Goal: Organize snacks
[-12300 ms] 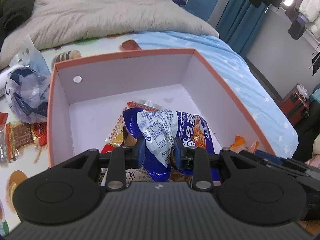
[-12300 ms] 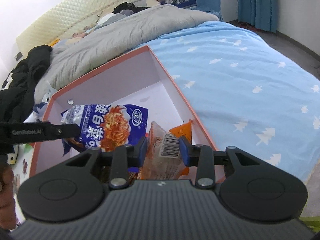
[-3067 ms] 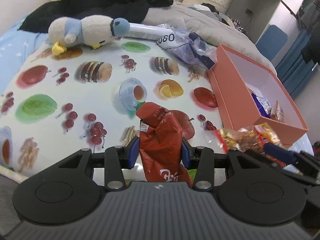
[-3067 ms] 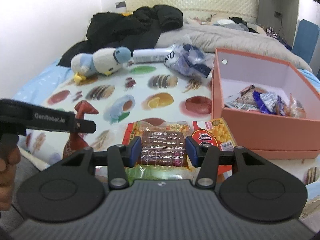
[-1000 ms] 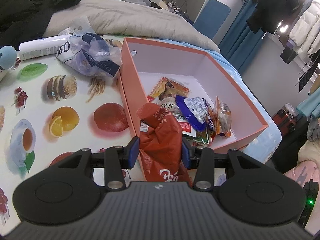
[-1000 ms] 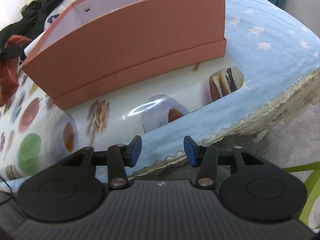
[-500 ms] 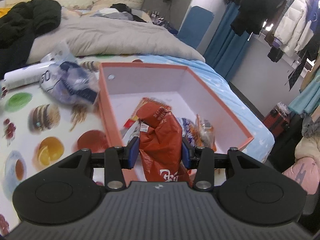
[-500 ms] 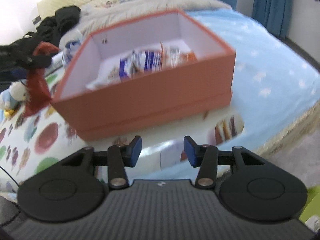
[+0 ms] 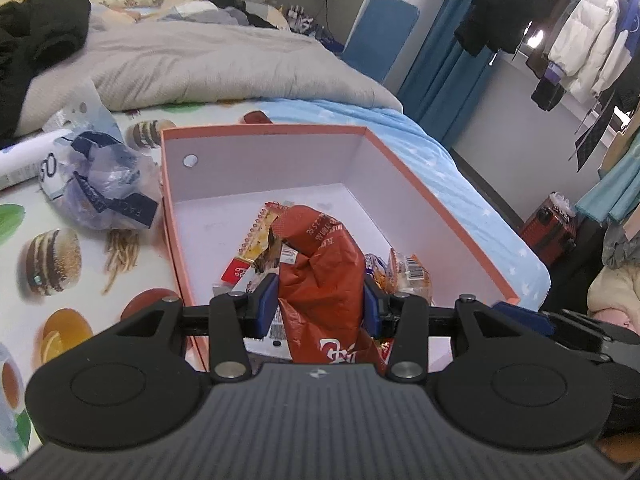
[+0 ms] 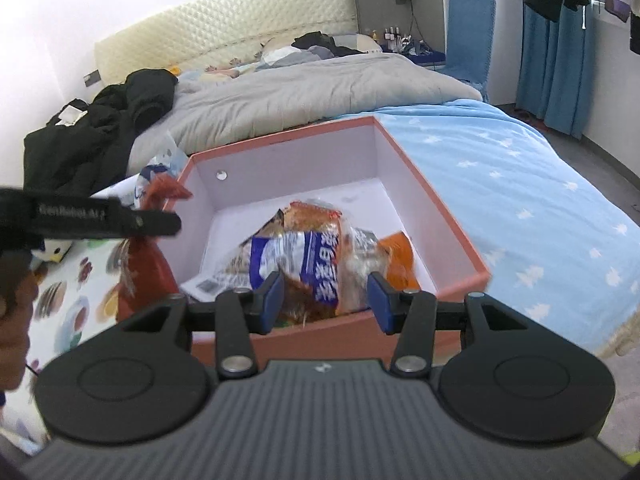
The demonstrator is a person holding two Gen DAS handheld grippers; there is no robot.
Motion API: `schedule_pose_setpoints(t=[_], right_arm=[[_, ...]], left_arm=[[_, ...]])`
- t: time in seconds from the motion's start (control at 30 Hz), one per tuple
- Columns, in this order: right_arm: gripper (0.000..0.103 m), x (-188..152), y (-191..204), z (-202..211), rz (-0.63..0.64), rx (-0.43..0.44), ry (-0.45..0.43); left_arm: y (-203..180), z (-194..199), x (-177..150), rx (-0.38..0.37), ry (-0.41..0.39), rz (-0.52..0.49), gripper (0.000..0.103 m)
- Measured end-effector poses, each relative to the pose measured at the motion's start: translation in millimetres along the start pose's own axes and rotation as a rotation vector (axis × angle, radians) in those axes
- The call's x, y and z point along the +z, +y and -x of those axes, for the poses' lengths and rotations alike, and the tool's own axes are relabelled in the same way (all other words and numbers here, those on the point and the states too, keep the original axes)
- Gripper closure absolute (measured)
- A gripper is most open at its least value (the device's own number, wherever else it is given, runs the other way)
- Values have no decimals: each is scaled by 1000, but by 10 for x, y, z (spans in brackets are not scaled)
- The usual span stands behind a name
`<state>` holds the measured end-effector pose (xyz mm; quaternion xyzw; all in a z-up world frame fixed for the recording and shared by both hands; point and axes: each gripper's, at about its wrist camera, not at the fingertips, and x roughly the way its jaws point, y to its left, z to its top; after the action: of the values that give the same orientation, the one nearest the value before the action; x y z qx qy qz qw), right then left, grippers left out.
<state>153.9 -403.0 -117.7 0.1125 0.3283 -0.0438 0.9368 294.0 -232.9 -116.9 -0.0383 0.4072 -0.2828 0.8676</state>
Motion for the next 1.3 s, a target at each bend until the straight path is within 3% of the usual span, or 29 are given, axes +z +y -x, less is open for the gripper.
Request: schedule_pose_setpoints(t=[0.37,0.47,0.57,0.83,1.3], right_arm=[[54,136,100,-572,-8,43,43],[54,134,140,-612,-10,40,51],[54,139,191,-584,-12,42,49],[54,155,382,-138,11,62,-19],[54,73,671,1217,-11,83,-182]], left_arm=[[292,-452,138,8,54,33,54],[323,-436,133,7,55,32,47],[320,-315,138,24,29,24,46],[128,384,104,28,-59,-7,46],[-466,1984,-238,45,-214,-94,46]])
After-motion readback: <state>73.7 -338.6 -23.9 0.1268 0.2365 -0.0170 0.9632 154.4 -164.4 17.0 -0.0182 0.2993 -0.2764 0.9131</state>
